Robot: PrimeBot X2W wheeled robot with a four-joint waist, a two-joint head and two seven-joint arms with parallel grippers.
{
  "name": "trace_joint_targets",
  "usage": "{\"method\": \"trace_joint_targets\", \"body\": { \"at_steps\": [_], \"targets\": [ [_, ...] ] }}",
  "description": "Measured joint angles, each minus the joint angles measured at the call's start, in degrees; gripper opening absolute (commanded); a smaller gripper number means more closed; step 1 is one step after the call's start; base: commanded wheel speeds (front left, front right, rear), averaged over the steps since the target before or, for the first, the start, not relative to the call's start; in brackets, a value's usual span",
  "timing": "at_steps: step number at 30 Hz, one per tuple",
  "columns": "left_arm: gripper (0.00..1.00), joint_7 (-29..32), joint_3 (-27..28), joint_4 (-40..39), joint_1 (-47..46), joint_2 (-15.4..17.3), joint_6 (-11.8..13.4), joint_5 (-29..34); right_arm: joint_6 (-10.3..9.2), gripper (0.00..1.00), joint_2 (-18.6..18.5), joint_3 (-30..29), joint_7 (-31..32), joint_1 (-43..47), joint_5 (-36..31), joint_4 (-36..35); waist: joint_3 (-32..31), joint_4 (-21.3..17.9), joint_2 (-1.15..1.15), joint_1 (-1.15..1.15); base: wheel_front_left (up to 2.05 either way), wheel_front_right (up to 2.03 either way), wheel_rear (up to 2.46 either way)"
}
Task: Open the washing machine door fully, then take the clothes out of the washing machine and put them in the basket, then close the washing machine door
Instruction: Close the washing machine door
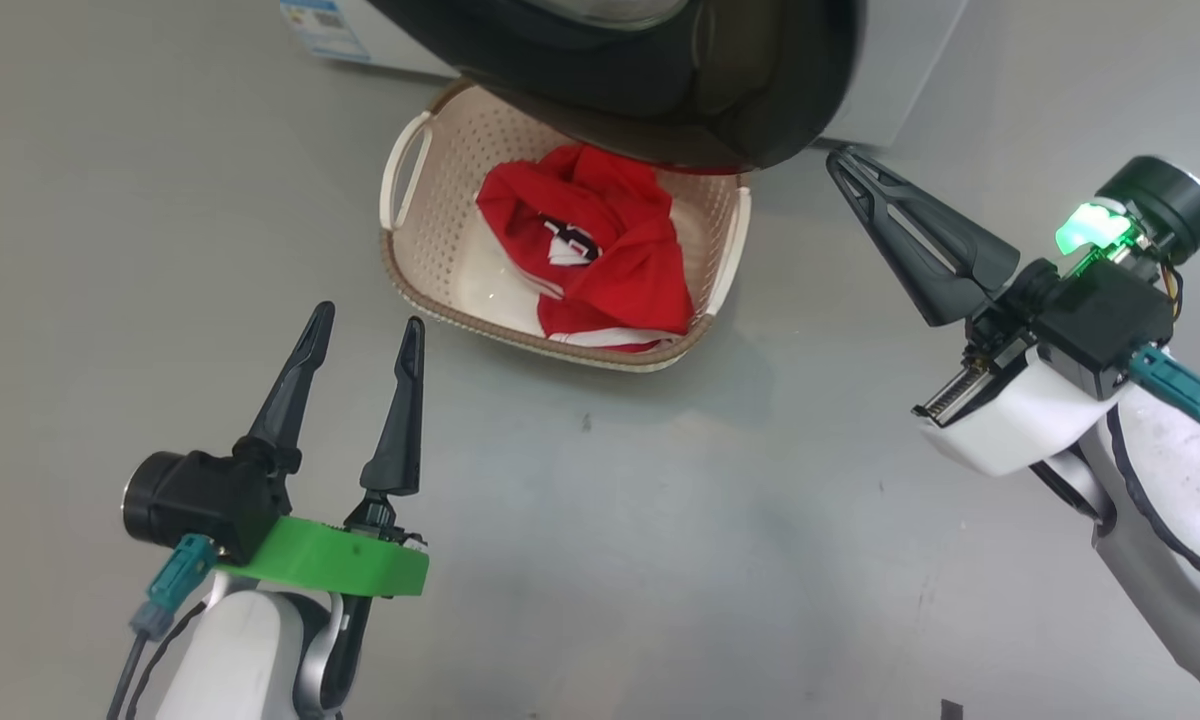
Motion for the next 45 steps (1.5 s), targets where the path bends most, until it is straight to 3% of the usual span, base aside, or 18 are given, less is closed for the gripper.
{"method": "trace_joint_targets", "body": {
  "at_steps": [9,35,45],
  "targets": [
    [1.0,0.0,-2.3,-0.8,-1.8,-0.1,0.5,-2.0,0.0,0.0,-1.7,3.9,0.3,-7.1,2.0,1.8,4.3,3.2,0.0,0.0,0.0,0.0,0.0],
    [1.0,0.0,-6.5,-2.7,-6.5,-0.5,3.3,-4.0,0.48,0.0,-6.2,2.0,0.2,-22.4,8.5,8.2,13.6,5.8,0.0,0.0,0.0,0.0,0.0],
    [1.0,0.0,-6.8,-4.2,-8.7,-0.5,4.4,-7.4,0.48,0.0,-8.0,2.4,1.4,-30.1,9.7,10.0,17.4,6.6,0.0,0.0,0.0,0.0,0.0]
  ]
}}
